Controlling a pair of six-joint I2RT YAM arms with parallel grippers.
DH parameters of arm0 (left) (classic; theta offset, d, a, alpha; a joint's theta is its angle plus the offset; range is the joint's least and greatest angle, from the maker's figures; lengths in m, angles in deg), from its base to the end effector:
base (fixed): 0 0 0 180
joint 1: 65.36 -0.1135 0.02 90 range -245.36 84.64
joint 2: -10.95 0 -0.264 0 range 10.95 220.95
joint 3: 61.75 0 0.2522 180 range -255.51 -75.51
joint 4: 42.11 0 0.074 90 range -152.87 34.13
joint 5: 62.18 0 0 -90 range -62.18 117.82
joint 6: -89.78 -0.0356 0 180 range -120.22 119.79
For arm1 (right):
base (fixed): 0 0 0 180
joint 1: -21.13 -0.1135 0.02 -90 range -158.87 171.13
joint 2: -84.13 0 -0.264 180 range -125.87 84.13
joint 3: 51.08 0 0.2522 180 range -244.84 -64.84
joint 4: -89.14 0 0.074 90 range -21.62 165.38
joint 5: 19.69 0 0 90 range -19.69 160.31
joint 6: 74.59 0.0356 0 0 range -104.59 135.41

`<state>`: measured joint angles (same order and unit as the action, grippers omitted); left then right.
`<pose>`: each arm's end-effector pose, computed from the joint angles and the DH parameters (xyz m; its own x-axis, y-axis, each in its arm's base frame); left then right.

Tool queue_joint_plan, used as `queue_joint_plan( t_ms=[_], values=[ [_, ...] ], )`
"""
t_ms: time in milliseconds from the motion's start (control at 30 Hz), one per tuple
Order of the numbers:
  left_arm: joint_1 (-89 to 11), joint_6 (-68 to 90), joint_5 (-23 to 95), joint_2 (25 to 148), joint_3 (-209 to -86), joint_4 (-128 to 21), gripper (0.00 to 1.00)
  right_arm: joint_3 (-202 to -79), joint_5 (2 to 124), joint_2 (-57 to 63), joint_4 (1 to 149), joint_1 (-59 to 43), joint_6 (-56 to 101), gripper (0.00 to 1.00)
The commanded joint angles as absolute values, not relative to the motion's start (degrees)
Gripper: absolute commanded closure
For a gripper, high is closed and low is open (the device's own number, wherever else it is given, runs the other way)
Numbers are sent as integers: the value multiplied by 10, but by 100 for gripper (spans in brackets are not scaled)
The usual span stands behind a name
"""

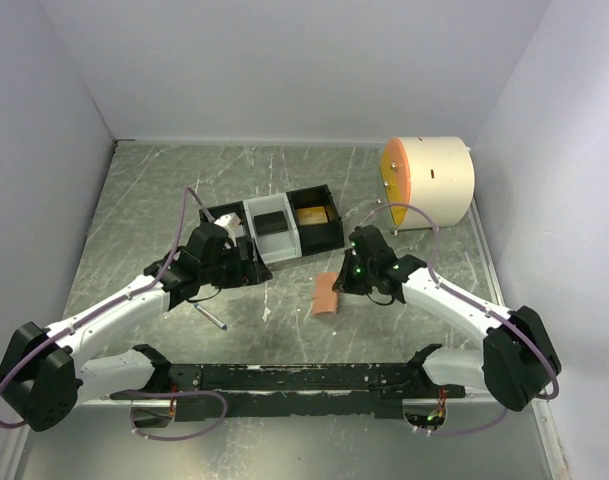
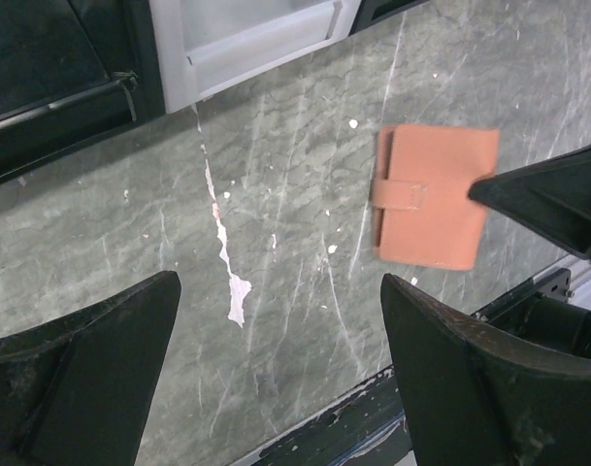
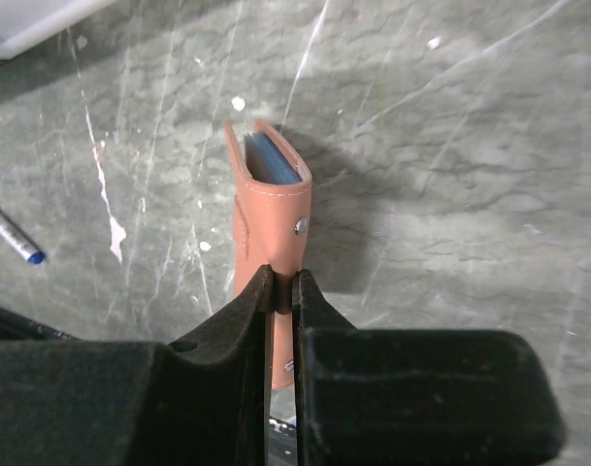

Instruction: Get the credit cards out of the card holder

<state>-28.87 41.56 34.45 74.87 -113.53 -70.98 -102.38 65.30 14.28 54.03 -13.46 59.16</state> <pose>0.1849 -0.1419 0.2258 -0.8336 -0.2066 -0.5122 0.1412 0.8169 -0.5593 0.1901 0.1348 0.1929 -0.8996 0.2165 -0.3794 0.0193 0.8874 0.4606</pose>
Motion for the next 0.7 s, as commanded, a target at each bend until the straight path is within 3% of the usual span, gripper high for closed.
queue_joint_plan(
  t_ms=[0, 367, 667],
  values=[
    [-285, 413, 315, 747, -1160, -730, 4, -1096, 763, 139, 422, -152, 556, 100],
    [-285, 536, 104, 662, -1177, -892, 4, -1259, 989, -14, 264, -325, 601, 100],
    [-286, 625, -6, 547, -1168, -1002, 4, -1369, 1063, -141, 198, -422, 621, 100]
  ],
)
